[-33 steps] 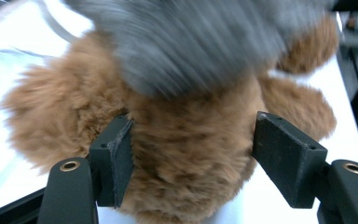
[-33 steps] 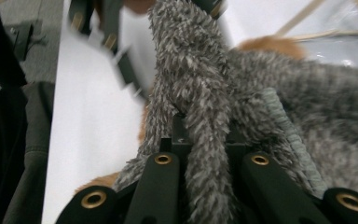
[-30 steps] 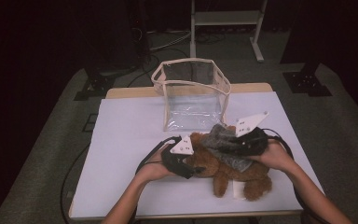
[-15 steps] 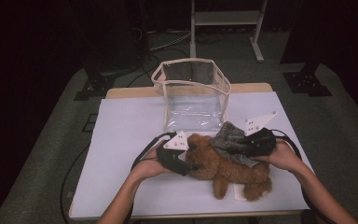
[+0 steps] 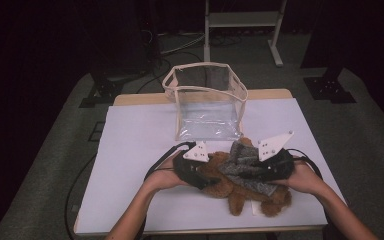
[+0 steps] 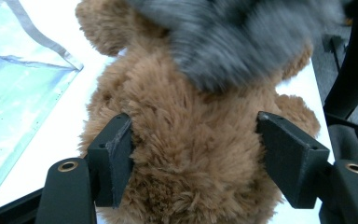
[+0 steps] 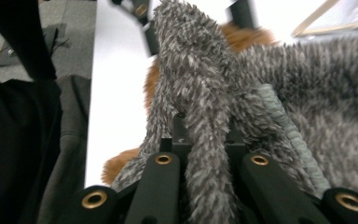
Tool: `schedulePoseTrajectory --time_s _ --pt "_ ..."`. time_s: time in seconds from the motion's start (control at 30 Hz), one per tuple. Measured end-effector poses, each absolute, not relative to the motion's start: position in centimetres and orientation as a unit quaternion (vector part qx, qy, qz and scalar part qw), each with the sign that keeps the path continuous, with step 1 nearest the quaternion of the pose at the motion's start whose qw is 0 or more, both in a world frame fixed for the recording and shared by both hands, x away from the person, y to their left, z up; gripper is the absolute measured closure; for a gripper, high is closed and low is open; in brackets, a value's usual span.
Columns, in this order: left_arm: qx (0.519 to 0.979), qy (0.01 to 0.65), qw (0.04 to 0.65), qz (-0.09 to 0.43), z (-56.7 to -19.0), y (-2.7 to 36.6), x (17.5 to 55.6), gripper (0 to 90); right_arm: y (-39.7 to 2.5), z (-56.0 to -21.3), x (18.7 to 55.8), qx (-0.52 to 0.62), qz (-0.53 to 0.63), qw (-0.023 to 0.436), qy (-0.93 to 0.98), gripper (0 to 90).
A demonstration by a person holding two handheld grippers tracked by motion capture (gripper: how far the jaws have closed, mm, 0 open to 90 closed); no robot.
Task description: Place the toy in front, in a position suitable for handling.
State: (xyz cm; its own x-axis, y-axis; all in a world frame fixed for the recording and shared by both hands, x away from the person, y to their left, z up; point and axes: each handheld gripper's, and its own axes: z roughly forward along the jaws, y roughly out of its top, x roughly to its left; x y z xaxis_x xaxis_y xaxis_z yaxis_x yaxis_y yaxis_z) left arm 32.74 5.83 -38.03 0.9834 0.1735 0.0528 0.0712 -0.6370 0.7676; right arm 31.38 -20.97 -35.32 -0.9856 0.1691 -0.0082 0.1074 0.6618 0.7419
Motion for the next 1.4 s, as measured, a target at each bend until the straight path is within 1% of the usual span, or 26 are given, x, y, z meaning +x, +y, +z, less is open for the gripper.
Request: schedulePoseTrajectory --time_s 0.17,0.27,0.33,0.43,0.53,0.67,0.73,0.8,0.87,0.9,1.1,1.23,1.4 --pt "0.905 0.062 0.417 0.062 -38.1 5.7 32.3 30.9 -22.9 -34.4 32.9 0.107 0.419 0.062 0.900 80.9" --pt "0.905 0.061 0.416 0.063 -38.2 5.7 32.1 30.9 -24.0 -34.7 33.9 0.129 0.420 0.063 0.896 80.9" --pt "0.905 0.059 0.416 0.063 -38.2 5.8 32.0 30.9 -24.1 -35.2 34.2 0.135 0.419 0.054 0.896 80.9" --pt "0.905 0.057 0.415 0.071 -37.8 6.0 32.1 29.8 -23.7 -36.0 33.7 0.129 0.414 0.042 0.900 81.0" --pt "0.899 0.063 0.428 0.072 -36.8 6.5 32.6 27.4 -23.5 -36.4 33.0 0.127 0.417 0.035 0.899 81.2" --pt "0.893 0.072 0.438 0.078 -36.4 6.6 33.2 21.3 -23.7 -36.9 32.1 0.124 0.428 0.033 0.894 81.3" --pt "0.892 0.079 0.438 0.076 -36.6 6.4 33.7 19.1 -23.6 -36.9 31.8 0.119 0.430 0.032 0.894 81.3" --pt "0.894 0.083 0.435 0.062 -37.0 6.1 33.9 18.1 -23.4 -36.9 31.4 0.114 0.431 0.033 0.895 81.3" --pt "0.899 0.079 0.431 0.025 -37.7 5.8 33.7 20.1 -23.2 -36.8 31.0 0.106 0.427 0.035 0.897 81.3" --pt "0.904 0.067 0.423 0.014 -38.0 5.7 33.5 25.0 -23.1 -36.7 30.9 0.103 0.426 0.035 0.898 81.3" --pt "0.912 0.048 0.407 0.035 -38.2 5.6 32.2 32.1 -22.6 -35.1 30.8 0.083 0.425 0.057 0.900 81.2" --pt "0.911 0.042 0.407 0.045 -38.2 5.7 31.6 34.4 -23.2 -35.0 30.8 0.088 0.427 0.051 0.898 81.2" --pt "0.909 0.035 0.412 0.054 -38.2 6.0 30.9 35.2 -25.4 -35.2 30.5 0.106 0.437 0.042 0.892 81.1"
